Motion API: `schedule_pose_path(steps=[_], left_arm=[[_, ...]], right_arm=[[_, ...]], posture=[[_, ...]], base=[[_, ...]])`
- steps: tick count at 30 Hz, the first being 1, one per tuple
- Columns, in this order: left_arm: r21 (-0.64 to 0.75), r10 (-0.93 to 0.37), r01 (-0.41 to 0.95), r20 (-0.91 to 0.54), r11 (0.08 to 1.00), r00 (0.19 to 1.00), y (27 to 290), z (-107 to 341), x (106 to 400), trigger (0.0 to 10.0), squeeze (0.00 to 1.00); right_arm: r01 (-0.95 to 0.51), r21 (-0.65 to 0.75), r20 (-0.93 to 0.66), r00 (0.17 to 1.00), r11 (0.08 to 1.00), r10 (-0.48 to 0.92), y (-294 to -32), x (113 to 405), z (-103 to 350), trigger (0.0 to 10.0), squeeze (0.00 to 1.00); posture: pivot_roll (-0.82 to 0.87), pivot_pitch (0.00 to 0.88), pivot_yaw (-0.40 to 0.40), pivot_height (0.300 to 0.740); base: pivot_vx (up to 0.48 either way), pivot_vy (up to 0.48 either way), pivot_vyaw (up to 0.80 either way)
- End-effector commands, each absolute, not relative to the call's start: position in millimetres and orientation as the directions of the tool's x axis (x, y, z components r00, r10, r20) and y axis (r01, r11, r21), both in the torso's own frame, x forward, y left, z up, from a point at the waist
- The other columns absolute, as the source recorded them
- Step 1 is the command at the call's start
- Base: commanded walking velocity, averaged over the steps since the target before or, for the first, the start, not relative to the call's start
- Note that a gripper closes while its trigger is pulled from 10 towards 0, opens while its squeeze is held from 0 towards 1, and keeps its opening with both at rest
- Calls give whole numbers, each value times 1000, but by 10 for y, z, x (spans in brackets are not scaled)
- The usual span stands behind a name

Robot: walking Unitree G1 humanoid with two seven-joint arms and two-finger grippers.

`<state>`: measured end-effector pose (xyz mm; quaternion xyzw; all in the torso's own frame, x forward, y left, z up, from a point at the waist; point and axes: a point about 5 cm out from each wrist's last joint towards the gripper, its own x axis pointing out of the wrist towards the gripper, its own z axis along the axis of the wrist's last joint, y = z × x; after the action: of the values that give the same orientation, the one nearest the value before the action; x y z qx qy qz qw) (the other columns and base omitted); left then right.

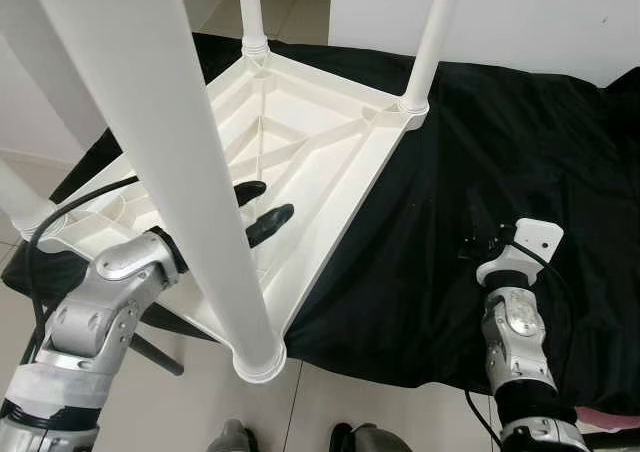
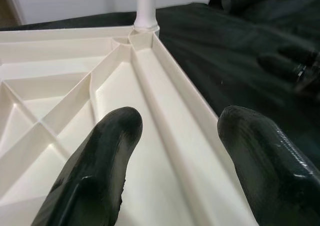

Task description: Building children table

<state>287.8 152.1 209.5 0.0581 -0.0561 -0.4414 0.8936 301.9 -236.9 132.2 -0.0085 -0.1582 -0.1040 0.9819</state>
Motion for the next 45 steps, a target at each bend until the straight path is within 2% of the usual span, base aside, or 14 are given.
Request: schedule_pose_path(steps=[1, 5, 11, 19, 22, 23, 26, 28, 35, 42, 45], left_arm=[[173, -829, 815, 22, 553, 558, 1543, 2075, 2861, 10000, 0], [209, -835, 816, 5, 539, 550, 1634, 2088, 2870, 10000, 0], [315, -844, 803, -13, 506, 536, 1768, 2103, 2797, 10000, 0], [358, -892, 857, -121, 371, 436, 1856, 1972, 2616, 10000, 0], [358, -897, 868, -145, 345, 417, 1866, 1944, 2595, 10000, 0], [340, -907, 890, -181, 305, 380, 1888, 1912, 2553, 10000, 0], [339, -913, 901, -207, 270, 352, 1909, 1889, 2515, 10000, 0], [368, -911, 906, -263, 210, 318, 1948, 1832, 2474, 10000, 0], [373, -886, 919, -372, 130, 277, 2003, 1681, 2462, 10000, 0], [371, -872, 922, -409, 112, 270, 1966, 1577, 2505, 10000, 0], [404, -849, 907, -431, 120, 305, 1914, 1487, 2588, 10000, 0]], right_arm=[[209, 23, 292, 934, 978, -207, -2394, 2985, 1279, 10000, 0], [166, 15, 327, 931, 986, -162, -2398, 2882, 1359, 10000, 0], [0, 37, 387, 922, 999, -14, -2267, 2695, 1573, 10000, 0], [-146, 8, 376, 917, 989, 132, -2115, 2608, 1674, 10000, 0], [-164, 4, 373, 916, 986, 151, -2102, 2599, 1689, 10000, 0], [-182, -6, 371, 913, 983, 171, -2090, 2593, 1706, 10000, 0], [-193, -11, 369, 911, 981, 184, -2083, 2590, 1715, 10000, 0], [-205, -15, 362, 911, 979, 197, -2077, 2587, 1727, 10000, 0], [-227, -19, 337, 916, 974, 220, -2065, 2548, 1747, 10000, 0], [-222, -19, 334, 918, 975, 215, -2069, 2545, 1764, 10000, 0], [-225, -19, 327, 919, 974, 219, -2052, 2539, 1774, 10000, 0]], posture=[[11, 153, 24, 740], [11, 155, 22, 740], [10, 154, 19, 740], [12, 149, 15, 740], [12, 152, 12, 740], [15, 156, 11, 740], [14, 157, 12, 740], [15, 161, 13, 740], [7, 163, 19, 740], [0, 165, 23, 740], [-11, 171, 26, 740]], base=[[0, 0, 0], [0, 0, 0], [0, 0, 0], [0, 0, 0], [0, 0, 0], [0, 0, 0], [0, 0, 0], [0, 0, 0], [0, 0, 0], [0, 0, 0], [0, 0, 0]])
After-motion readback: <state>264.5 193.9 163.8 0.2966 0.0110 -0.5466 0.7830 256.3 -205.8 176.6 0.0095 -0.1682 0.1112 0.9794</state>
